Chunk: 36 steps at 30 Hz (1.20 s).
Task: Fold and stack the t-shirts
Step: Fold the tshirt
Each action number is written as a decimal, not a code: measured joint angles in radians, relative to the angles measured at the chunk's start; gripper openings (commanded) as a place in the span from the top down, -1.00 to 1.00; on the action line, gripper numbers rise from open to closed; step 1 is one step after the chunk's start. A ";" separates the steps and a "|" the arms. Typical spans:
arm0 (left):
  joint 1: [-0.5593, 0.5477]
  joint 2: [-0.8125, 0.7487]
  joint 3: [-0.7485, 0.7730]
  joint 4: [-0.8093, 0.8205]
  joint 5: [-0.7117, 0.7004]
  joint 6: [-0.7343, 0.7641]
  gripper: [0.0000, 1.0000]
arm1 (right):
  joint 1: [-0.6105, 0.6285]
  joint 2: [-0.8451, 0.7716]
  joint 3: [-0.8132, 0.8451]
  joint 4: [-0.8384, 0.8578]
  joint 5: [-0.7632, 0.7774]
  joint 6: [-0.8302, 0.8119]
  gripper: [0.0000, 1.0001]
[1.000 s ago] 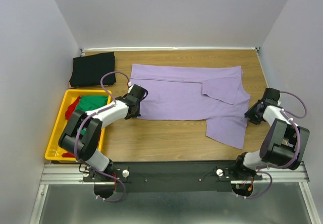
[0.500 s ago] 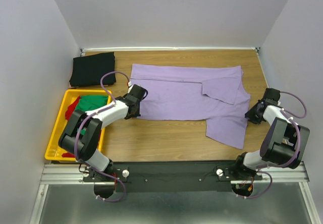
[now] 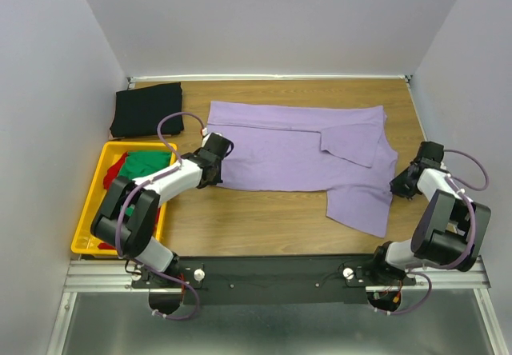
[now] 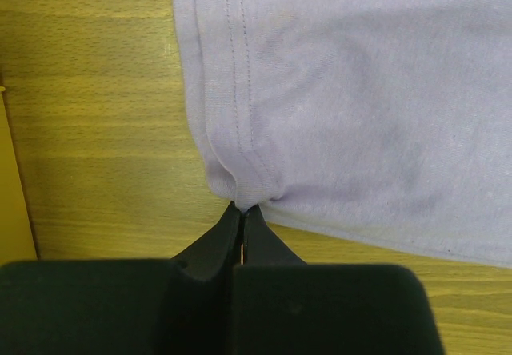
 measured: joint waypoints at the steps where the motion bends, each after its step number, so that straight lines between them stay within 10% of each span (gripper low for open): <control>1: 0.000 -0.003 0.000 0.000 0.000 0.000 1.00 | -0.003 -0.008 0.000 -0.016 0.014 0.005 0.99; 16: 0.035 -0.111 0.003 -0.015 0.049 -0.012 1.00 | -0.017 -0.098 0.104 -0.203 0.045 0.023 0.99; 36: 0.168 0.182 0.311 -0.037 0.117 0.051 1.00 | 0.025 0.275 0.520 -0.201 -0.092 -0.013 0.98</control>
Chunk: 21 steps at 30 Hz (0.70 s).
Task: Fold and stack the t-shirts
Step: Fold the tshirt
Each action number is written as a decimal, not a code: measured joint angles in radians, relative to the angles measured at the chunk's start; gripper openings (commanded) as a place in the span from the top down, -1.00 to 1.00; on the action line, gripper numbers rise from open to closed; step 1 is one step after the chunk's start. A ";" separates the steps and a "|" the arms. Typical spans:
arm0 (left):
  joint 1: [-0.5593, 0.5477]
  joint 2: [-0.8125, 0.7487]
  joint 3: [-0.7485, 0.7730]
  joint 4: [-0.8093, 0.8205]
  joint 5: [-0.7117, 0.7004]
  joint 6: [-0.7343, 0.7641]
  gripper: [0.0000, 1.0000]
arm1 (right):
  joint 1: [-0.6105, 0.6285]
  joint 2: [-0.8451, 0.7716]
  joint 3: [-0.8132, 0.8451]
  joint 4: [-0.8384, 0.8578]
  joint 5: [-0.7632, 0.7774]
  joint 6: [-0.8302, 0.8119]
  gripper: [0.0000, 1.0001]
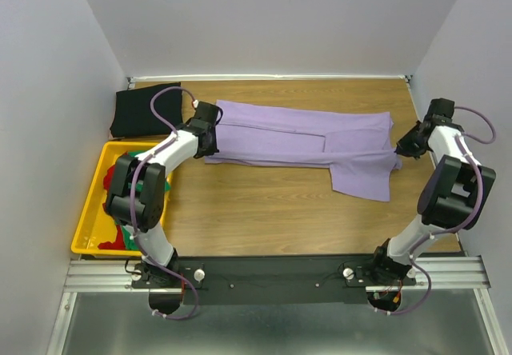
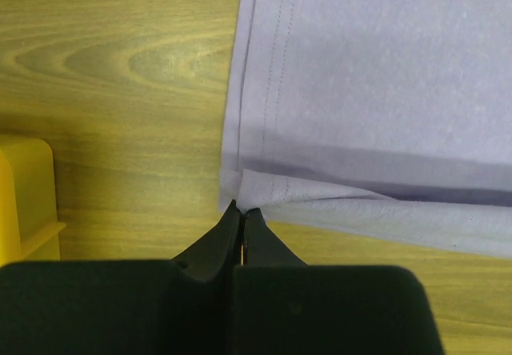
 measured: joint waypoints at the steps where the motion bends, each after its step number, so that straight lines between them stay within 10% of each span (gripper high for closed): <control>1: 0.002 0.009 0.008 -0.001 0.000 0.002 1.00 | 0.006 0.018 0.016 0.004 -0.001 -0.001 0.98; 21: 0.025 0.165 0.206 -0.029 -0.018 0.026 1.00 | 0.042 0.175 0.115 0.022 0.024 -0.018 0.97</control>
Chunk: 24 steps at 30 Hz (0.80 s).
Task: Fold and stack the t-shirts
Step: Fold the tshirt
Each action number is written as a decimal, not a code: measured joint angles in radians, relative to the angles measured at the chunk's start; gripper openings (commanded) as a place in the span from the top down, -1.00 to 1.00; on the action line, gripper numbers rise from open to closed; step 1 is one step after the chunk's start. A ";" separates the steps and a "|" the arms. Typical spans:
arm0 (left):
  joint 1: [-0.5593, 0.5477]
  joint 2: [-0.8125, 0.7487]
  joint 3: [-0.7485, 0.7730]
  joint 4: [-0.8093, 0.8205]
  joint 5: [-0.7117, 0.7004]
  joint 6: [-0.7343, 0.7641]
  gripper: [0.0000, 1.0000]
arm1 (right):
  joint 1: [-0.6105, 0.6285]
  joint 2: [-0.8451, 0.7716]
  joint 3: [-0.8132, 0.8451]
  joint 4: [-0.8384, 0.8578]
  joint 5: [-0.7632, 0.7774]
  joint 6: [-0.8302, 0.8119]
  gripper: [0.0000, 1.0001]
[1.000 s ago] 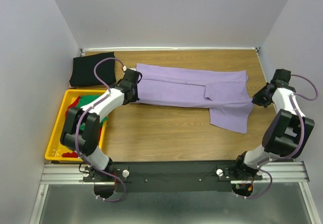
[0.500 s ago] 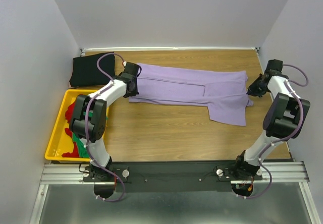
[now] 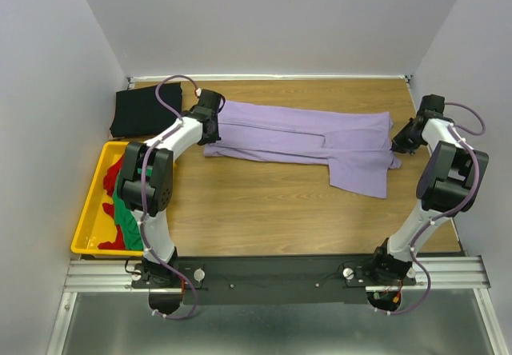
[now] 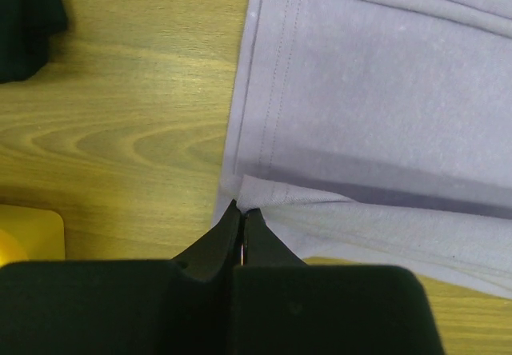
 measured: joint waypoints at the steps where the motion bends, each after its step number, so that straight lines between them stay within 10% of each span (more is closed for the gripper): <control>1: 0.000 0.004 0.002 0.000 -0.001 0.001 1.00 | 0.000 0.002 0.000 0.003 0.004 0.000 0.96; 14: 0.003 0.076 0.008 0.002 -0.011 0.003 0.90 | 0.002 0.046 0.000 0.027 0.008 -0.006 0.88; 24: 0.010 0.061 0.002 0.007 -0.026 0.013 -0.04 | 0.002 0.042 0.000 0.038 0.021 -0.027 0.36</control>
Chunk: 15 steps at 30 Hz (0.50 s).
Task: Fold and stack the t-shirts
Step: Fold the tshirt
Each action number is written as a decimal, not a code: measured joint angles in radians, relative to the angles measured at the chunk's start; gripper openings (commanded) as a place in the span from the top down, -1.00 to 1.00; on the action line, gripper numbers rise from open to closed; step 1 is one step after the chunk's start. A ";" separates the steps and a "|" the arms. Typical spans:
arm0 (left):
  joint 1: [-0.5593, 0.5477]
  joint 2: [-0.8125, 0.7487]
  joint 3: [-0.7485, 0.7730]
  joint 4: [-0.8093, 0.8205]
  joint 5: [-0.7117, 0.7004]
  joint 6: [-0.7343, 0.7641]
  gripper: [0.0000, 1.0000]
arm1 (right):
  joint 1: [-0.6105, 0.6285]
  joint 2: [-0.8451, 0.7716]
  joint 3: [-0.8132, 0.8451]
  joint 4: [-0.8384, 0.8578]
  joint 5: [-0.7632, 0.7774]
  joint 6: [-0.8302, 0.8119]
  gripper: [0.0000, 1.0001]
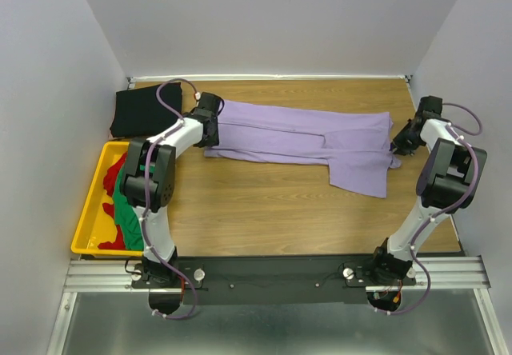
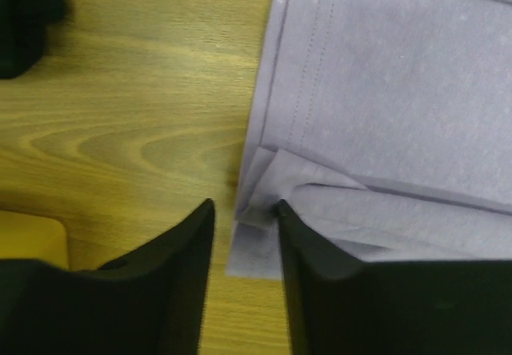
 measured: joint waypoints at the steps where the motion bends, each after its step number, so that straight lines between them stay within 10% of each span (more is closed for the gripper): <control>1: 0.000 -0.012 -0.006 0.001 -0.002 -0.002 -0.07 | 0.000 -0.003 0.000 0.000 0.002 -0.002 0.23; 7: 0.005 -0.157 -0.069 0.017 -0.010 -0.026 -0.29 | 0.000 -0.089 -0.011 0.006 0.017 -0.009 -0.14; 15: 0.009 -0.356 -0.312 0.116 0.010 -0.134 -0.35 | 0.013 -0.308 -0.183 0.047 0.016 0.003 -0.12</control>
